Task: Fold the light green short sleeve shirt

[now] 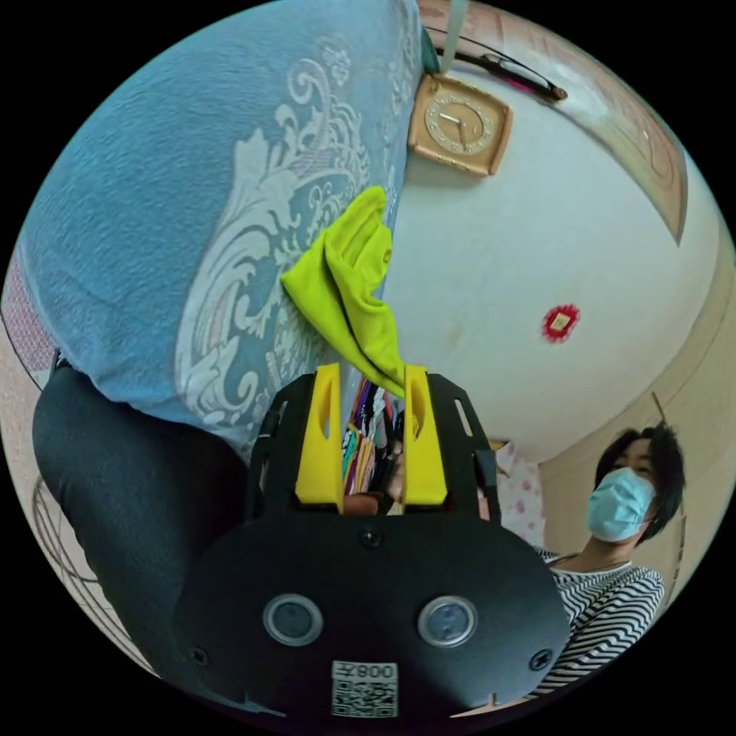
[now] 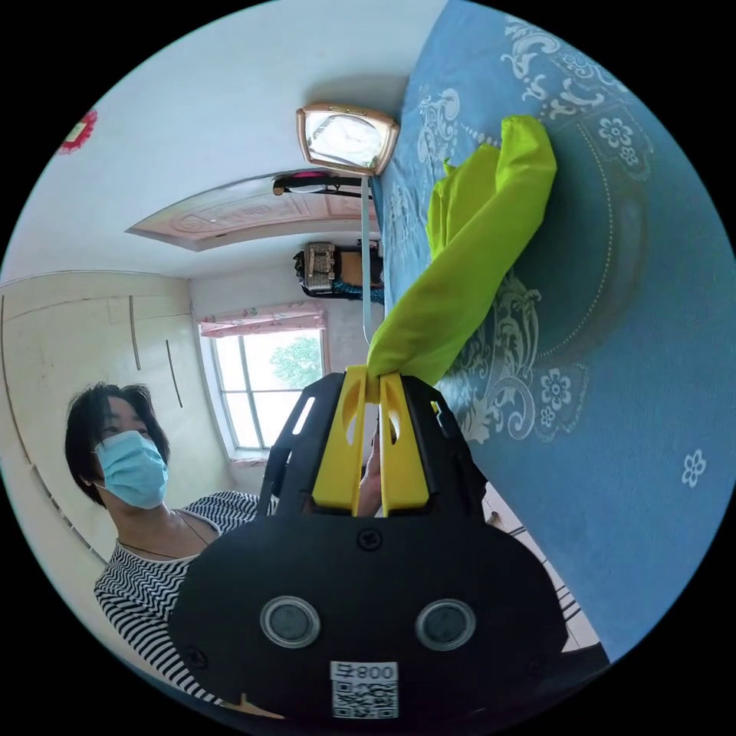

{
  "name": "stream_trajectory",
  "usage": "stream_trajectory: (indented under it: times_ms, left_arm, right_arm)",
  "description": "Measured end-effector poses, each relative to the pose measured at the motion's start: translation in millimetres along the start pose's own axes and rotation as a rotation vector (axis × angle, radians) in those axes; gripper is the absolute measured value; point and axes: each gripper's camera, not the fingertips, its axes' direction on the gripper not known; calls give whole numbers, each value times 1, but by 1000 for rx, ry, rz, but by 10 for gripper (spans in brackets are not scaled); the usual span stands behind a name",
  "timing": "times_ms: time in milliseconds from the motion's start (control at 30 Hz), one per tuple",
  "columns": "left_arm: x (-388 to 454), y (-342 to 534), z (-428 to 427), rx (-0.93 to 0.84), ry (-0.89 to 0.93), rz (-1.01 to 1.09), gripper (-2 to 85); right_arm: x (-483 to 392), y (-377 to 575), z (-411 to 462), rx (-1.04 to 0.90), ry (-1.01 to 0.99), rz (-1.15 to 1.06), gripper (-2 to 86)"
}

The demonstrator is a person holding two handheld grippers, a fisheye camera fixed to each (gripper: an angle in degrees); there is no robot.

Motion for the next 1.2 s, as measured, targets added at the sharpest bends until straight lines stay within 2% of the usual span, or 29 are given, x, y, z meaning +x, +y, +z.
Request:
stream_trajectory:
  times_ms: [233,567,900,1200]
  left_arm:
    - [12,-28,-47,90,11,-36,116]
    - [28,-40,-82,113,-48,-37,35]
    - [43,-13,-95,32,-122,-2,26]
    - [25,51,-99,-53,-173,-49,26]
  right_arm:
    - [3,-1,16,3,-18,-12,16]
    - [21,16,25,4,11,15,16]
    - [56,58,11,-17,158,83,18]
    - [93,142,-5,-40,176,165,21]
